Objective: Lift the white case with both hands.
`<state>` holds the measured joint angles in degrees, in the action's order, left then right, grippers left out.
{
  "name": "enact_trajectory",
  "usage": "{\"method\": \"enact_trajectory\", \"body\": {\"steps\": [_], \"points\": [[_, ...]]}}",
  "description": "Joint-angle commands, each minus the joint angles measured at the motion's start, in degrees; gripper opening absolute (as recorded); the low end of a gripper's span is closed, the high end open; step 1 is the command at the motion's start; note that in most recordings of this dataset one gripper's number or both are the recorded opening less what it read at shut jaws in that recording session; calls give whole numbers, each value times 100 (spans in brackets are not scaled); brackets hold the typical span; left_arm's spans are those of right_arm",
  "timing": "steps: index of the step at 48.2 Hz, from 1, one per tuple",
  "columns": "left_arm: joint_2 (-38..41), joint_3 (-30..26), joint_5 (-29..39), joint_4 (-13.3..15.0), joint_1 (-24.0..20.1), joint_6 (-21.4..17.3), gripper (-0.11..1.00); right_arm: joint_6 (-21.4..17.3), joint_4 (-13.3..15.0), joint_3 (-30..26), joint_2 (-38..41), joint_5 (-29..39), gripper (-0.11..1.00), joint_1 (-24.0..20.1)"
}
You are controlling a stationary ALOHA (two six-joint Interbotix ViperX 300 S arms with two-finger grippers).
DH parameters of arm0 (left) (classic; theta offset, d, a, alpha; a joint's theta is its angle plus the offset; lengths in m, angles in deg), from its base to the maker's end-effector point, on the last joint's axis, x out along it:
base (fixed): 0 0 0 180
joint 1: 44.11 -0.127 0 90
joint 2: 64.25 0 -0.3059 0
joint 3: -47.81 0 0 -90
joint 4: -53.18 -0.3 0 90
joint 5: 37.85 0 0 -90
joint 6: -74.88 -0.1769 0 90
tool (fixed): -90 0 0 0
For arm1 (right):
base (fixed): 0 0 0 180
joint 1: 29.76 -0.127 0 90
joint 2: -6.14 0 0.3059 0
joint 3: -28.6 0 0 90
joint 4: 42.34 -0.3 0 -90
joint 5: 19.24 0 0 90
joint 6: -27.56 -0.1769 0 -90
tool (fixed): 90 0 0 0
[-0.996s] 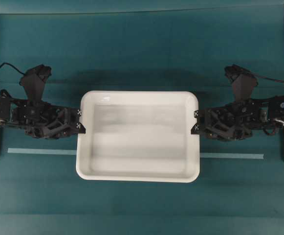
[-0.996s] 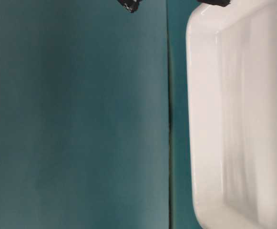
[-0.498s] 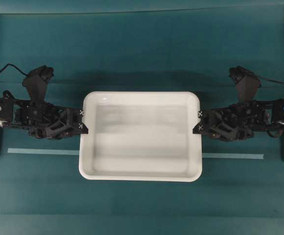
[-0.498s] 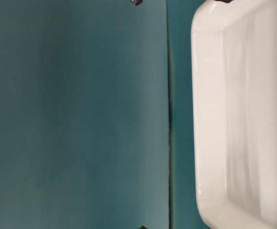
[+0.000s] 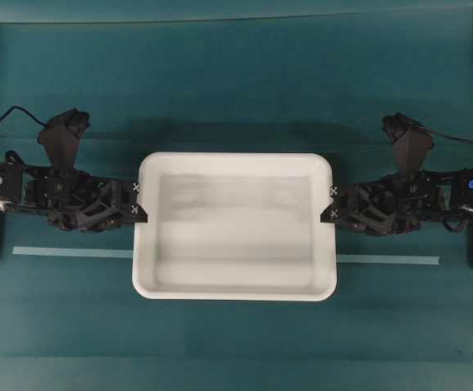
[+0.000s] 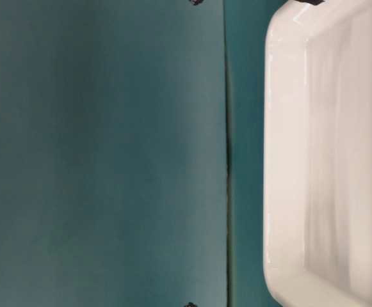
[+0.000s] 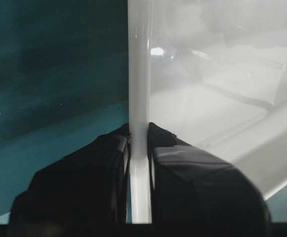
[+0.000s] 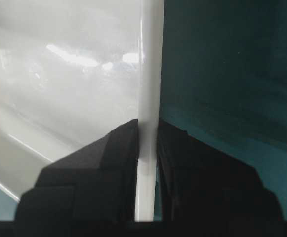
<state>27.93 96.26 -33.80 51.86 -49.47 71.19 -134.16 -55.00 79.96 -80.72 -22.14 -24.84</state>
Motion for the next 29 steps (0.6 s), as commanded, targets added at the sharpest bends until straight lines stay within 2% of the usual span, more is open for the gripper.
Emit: {"method": "enact_trajectory", "body": {"steps": [1,29], "points": [[255,193,97,-35,-53,9,6,26,0,211,325,18,10,18],[255,176,62,-26,-53,-18,6,18,0,202,343,-9,10,18]]}}
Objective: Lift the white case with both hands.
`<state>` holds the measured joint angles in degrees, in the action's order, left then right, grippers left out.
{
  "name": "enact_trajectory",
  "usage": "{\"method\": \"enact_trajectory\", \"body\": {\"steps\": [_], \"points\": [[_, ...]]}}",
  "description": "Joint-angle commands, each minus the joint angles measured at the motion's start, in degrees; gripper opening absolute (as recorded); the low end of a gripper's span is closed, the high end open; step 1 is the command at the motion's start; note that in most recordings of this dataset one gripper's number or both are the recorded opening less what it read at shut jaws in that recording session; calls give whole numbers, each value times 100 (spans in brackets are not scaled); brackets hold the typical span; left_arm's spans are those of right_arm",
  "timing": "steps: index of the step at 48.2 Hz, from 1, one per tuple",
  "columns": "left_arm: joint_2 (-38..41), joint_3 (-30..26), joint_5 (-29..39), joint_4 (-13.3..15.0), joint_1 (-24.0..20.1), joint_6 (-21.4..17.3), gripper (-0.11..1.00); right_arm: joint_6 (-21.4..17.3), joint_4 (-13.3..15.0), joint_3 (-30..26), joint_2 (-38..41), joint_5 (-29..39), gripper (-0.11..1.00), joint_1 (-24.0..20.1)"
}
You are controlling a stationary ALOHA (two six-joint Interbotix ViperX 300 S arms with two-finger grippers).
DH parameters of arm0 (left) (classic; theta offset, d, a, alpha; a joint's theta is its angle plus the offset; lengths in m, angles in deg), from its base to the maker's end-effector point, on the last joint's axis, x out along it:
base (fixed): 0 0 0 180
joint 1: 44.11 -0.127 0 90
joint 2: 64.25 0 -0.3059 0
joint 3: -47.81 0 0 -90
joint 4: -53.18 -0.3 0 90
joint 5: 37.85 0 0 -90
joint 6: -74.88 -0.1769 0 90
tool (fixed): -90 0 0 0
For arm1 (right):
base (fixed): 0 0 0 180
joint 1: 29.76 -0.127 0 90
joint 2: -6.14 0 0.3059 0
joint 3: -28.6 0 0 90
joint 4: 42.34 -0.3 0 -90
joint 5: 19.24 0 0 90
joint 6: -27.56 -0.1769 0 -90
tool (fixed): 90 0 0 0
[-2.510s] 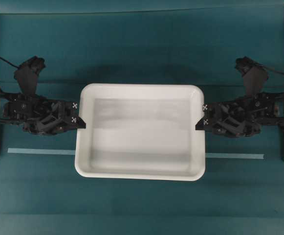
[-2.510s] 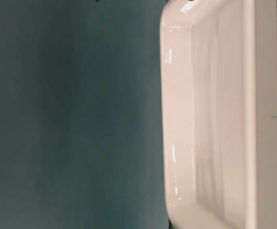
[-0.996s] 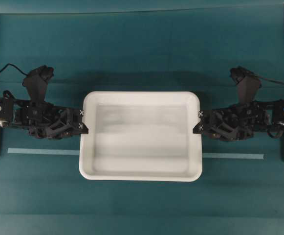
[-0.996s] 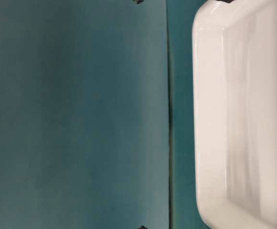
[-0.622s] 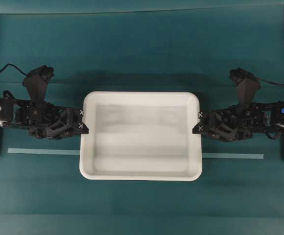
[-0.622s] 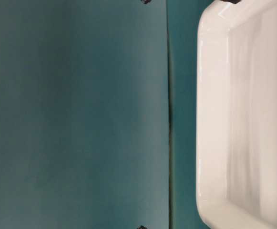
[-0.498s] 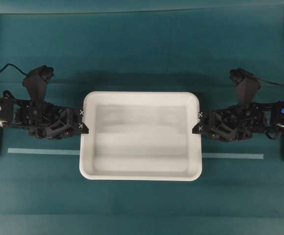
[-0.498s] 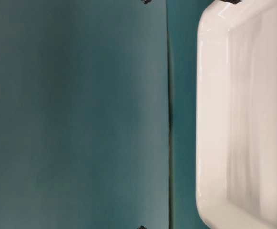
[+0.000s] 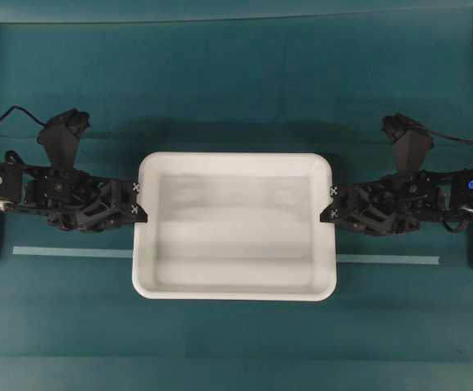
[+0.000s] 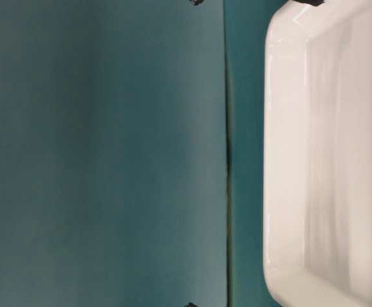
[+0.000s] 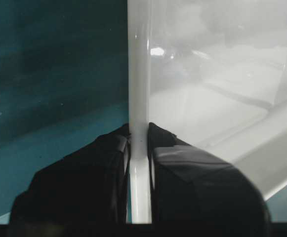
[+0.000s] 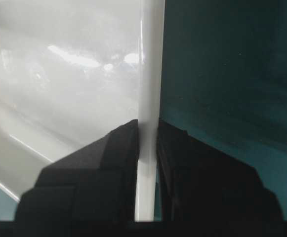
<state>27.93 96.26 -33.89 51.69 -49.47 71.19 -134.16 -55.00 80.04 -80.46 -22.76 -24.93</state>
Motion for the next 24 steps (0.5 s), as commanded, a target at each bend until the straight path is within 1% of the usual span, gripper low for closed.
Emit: {"method": "enact_trajectory", "body": {"steps": [1,3,7,11,14,17,19,21,24], "points": [[255,176,53,-18,-53,-18,6,18,0,185,316,53,11,35],[246,185,0,-9,-53,-18,6,18,0,176,299,53,14,26],[220,211,-79,-9,-53,-18,8,18,0,158,281,62,29,26],[220,211,-123,-9,-53,-18,19,9,0,158,229,79,49,26],[211,211,-158,-9,-53,-18,35,9,0,167,185,97,63,26],[176,211,-176,-9,-53,-26,53,9,0,158,97,141,71,35],[141,220,-193,-9,-53,-35,67,18,0,158,35,176,74,35],[88,220,-211,-9,-62,-44,78,26,0,158,-53,211,74,44],[-26,220,-237,-9,-53,-79,92,26,0,158,-220,290,74,62]]}}
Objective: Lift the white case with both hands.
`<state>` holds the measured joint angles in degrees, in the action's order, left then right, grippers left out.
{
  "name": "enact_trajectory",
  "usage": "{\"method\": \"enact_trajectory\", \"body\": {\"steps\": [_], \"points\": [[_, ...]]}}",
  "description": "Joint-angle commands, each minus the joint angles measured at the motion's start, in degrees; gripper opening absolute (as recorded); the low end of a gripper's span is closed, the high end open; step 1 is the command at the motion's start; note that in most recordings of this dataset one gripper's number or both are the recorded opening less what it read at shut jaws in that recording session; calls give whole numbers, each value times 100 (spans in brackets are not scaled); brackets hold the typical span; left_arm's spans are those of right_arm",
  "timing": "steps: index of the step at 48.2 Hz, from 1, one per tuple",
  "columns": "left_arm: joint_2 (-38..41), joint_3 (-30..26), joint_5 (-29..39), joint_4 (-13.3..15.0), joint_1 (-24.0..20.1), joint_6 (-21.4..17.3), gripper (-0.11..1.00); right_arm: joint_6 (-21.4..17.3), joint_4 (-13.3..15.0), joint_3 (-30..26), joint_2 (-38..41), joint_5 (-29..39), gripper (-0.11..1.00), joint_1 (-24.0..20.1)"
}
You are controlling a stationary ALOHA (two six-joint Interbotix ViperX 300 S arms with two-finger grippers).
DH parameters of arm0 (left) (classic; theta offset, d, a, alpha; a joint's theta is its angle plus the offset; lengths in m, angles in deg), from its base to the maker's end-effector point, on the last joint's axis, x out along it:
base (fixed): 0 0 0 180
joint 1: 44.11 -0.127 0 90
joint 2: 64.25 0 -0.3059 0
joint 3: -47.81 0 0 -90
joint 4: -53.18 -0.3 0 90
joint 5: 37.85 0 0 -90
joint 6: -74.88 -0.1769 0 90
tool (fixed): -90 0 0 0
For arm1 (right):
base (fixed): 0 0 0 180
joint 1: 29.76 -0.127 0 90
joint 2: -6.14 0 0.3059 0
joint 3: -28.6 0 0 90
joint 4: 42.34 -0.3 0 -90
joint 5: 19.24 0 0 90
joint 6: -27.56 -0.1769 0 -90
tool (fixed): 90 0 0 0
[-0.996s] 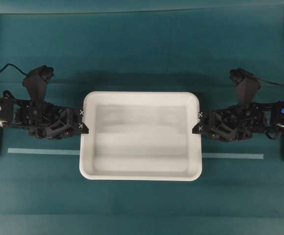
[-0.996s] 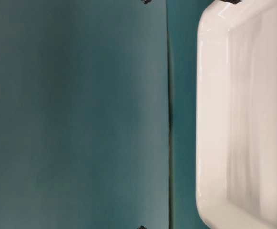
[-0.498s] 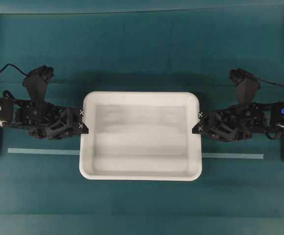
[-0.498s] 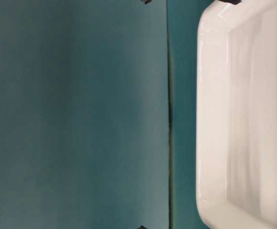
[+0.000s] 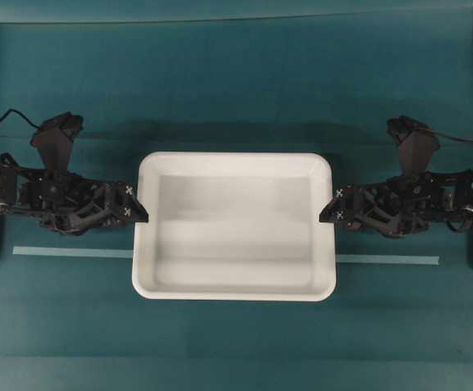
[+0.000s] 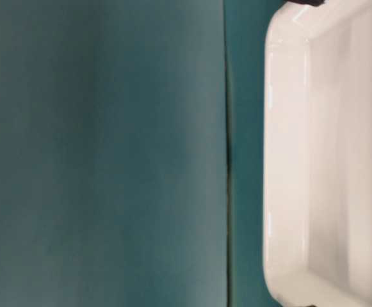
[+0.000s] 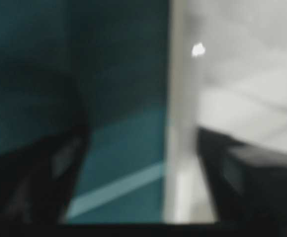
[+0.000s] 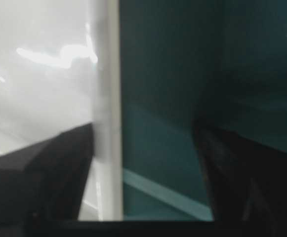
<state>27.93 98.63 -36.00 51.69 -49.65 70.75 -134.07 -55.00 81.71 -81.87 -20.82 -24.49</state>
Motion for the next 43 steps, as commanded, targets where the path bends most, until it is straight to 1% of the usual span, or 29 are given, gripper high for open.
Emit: {"method": "enact_trajectory", "body": {"steps": [1,3,8,17,24,32,36,39,41,43], "points": [[-62,-18,-35,-9,-35,-62,94,18,0,-9,-141,132,74,18],[-149,-26,-35,-9,-35,-123,95,26,0,0,-290,229,74,26],[-431,-44,-9,-9,-44,-281,90,44,9,9,-694,527,75,70],[-809,0,53,-9,-53,-308,91,211,18,-9,-1292,826,76,255],[-888,9,132,-9,-149,-316,91,316,18,-9,-1336,861,76,387],[-949,-53,97,-9,-149,-413,91,448,18,-105,-1318,861,76,334],[-1090,-123,105,-9,-149,-677,91,580,18,-176,-1406,861,76,308],[-1248,-202,141,-18,-149,-1011,91,756,18,-281,-1512,861,76,308],[-1424,-255,176,-9,-149,-1310,91,914,26,-352,-1600,861,76,308],[-1582,-316,246,-18,-149,-1529,91,1099,26,-431,-1687,870,76,316]]}}
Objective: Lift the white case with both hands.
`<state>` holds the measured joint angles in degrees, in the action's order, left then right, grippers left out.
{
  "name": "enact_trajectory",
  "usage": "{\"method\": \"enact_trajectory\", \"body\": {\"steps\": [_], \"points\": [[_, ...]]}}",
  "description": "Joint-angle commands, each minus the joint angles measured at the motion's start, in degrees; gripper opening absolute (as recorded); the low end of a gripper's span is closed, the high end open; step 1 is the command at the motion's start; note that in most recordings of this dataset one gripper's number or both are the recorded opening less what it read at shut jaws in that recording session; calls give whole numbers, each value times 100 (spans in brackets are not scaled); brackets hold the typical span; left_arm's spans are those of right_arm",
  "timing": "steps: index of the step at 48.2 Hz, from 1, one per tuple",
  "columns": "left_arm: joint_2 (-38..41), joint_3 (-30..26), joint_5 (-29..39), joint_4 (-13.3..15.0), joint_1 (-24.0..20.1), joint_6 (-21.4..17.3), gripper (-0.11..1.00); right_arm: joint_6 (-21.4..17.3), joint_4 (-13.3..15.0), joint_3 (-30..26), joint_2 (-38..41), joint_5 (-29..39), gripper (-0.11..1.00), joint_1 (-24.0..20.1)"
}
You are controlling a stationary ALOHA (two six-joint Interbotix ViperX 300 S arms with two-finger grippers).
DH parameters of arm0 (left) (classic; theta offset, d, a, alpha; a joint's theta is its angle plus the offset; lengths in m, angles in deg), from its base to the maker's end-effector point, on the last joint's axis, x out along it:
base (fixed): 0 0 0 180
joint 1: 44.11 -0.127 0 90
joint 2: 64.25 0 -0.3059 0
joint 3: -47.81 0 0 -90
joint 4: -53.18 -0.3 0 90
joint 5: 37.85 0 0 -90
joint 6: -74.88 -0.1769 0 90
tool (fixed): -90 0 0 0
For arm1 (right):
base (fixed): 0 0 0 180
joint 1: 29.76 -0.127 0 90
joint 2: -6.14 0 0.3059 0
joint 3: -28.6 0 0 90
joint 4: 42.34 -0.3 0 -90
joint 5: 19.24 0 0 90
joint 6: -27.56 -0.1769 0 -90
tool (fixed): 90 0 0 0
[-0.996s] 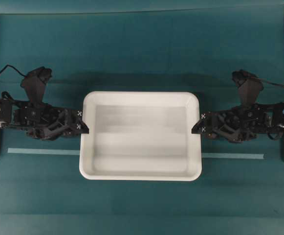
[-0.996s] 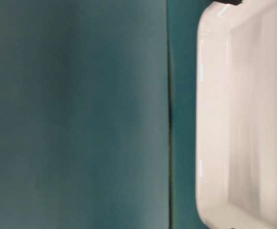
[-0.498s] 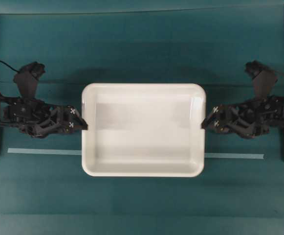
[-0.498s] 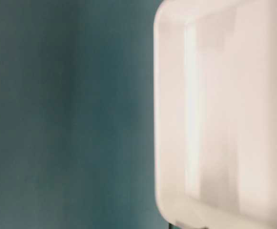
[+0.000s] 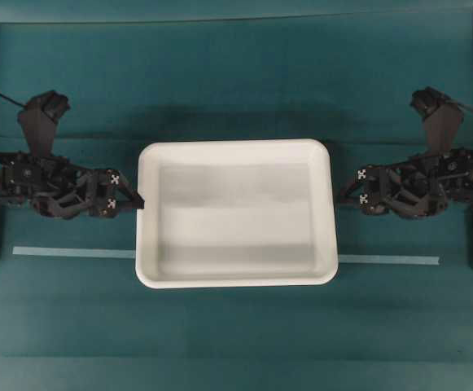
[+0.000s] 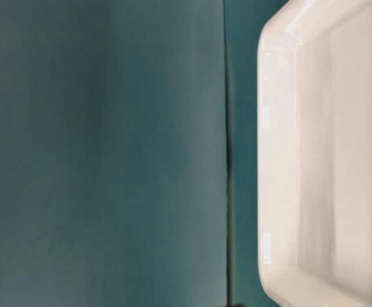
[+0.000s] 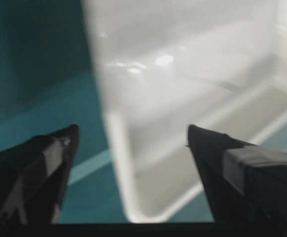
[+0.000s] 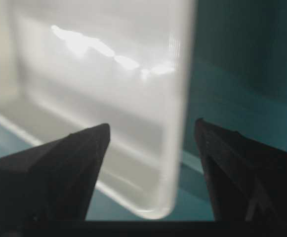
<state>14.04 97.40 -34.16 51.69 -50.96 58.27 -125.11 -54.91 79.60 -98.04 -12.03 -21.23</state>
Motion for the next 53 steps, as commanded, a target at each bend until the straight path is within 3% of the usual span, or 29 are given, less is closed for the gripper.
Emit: {"method": "enact_trajectory", "body": {"steps": [1,15,25,39,53], "points": [[-272,-220,105,-9,-18,-396,91,299,26,-255,-123,0,76,-18],[-1564,-334,615,-18,-18,-1538,91,1591,26,-536,-932,308,76,-18],[-2470,-308,721,-9,-18,-2294,90,2733,26,-615,-1538,299,76,-18],[-3138,-334,896,-9,-9,-3129,90,4148,35,-668,-2303,299,76,-44],[-3630,-439,888,-9,-9,-4535,90,5238,26,-721,-2953,308,76,-167]]}}
